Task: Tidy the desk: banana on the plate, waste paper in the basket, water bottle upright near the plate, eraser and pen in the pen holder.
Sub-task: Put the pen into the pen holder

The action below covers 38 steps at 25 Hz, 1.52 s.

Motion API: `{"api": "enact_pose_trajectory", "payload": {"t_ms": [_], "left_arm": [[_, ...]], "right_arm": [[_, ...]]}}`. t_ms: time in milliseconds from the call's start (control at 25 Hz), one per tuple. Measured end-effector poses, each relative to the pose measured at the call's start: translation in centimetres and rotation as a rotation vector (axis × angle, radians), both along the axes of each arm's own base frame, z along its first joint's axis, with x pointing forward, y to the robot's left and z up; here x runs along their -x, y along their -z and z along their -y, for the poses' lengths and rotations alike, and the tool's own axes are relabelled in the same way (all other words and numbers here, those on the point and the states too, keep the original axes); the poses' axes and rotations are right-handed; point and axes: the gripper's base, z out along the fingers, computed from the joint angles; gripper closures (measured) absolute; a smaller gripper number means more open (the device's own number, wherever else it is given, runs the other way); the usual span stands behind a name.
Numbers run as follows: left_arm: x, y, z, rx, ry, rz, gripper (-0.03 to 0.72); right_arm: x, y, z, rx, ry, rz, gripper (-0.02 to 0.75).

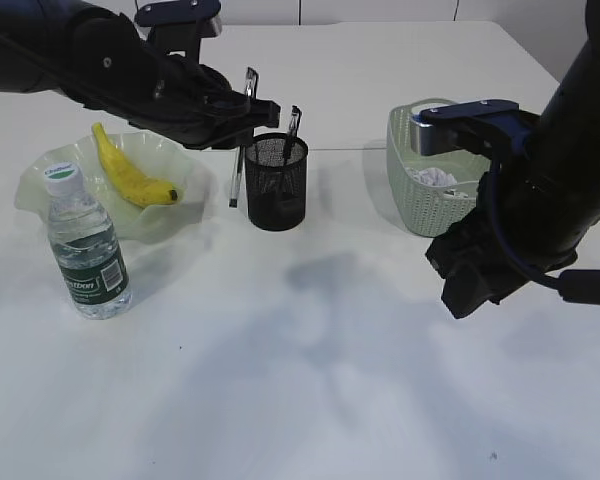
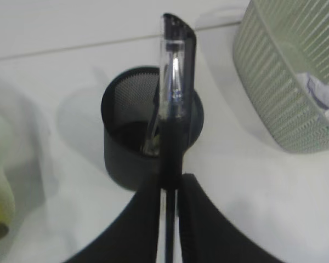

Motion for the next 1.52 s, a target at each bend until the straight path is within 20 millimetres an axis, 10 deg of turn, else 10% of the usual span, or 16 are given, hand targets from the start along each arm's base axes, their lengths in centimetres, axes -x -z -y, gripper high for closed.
{"api": "enact_pose_trajectory", "payload": {"t_ms": [400,1520], "left_arm": [[-1.1,-2.2,1.0,0.098,0.075,0.303,0.651],[-4.5,2.9,0.9,0.198,0.098,0.481,0.651]], "right_arm": [[0.2,0.0,0.0,0.004,-0.002,-0.022,0.421],[0.2,0.0,0.0,0.005,-0.002,-0.025,0.42]]}}
